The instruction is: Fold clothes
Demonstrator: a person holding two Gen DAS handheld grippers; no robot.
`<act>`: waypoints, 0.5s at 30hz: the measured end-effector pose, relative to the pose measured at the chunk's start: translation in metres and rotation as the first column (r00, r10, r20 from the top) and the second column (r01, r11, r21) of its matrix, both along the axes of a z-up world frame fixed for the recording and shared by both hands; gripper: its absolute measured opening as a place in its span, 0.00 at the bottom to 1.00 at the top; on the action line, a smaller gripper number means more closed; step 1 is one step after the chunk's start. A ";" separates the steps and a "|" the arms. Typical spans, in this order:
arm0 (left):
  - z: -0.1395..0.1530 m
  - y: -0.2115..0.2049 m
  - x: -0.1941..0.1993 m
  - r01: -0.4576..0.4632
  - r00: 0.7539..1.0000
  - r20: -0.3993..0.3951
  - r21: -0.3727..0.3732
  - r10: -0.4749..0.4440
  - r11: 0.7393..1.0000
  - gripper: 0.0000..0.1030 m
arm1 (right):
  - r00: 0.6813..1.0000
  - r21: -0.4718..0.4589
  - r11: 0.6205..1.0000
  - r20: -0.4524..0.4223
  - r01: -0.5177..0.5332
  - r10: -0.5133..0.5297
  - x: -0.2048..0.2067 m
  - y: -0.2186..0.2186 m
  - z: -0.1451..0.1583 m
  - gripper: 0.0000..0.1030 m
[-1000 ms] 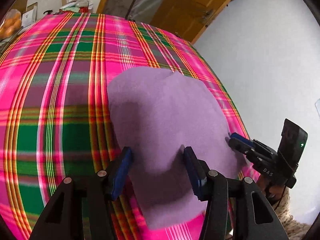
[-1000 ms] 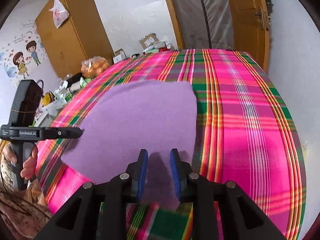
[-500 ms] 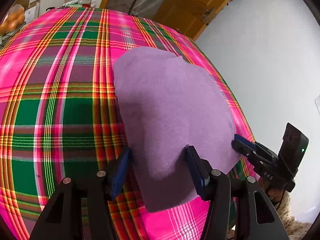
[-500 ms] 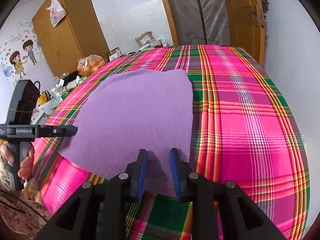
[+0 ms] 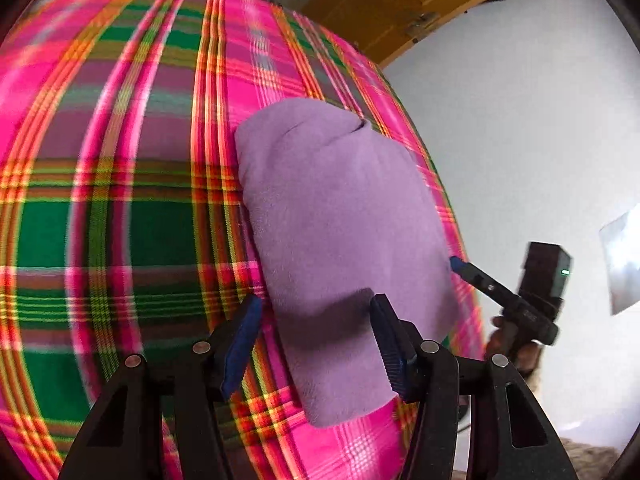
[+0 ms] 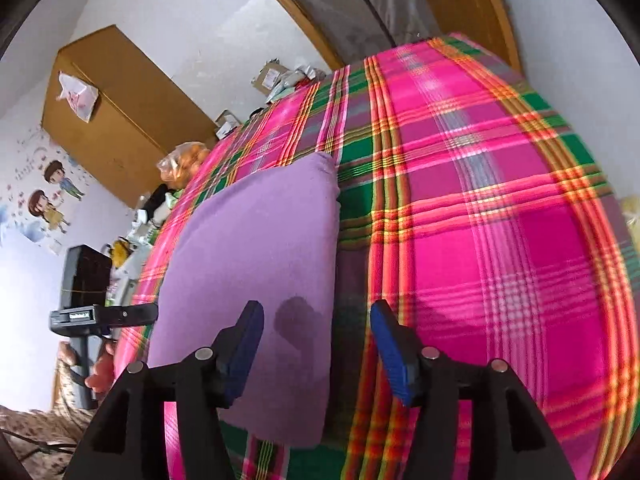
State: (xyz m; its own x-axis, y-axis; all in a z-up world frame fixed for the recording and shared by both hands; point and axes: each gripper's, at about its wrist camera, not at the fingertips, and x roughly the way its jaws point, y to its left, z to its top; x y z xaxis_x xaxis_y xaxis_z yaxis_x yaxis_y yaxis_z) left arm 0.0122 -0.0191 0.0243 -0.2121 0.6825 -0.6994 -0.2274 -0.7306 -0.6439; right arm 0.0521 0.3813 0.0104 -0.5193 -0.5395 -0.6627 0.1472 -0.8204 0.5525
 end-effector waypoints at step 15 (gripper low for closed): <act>-0.028 -0.021 -0.035 -0.002 0.981 0.189 0.214 -0.039 0.977 0.59 | 0.990 -0.205 0.974 0.080 -0.097 0.115 -0.040 0.000 -0.022 0.55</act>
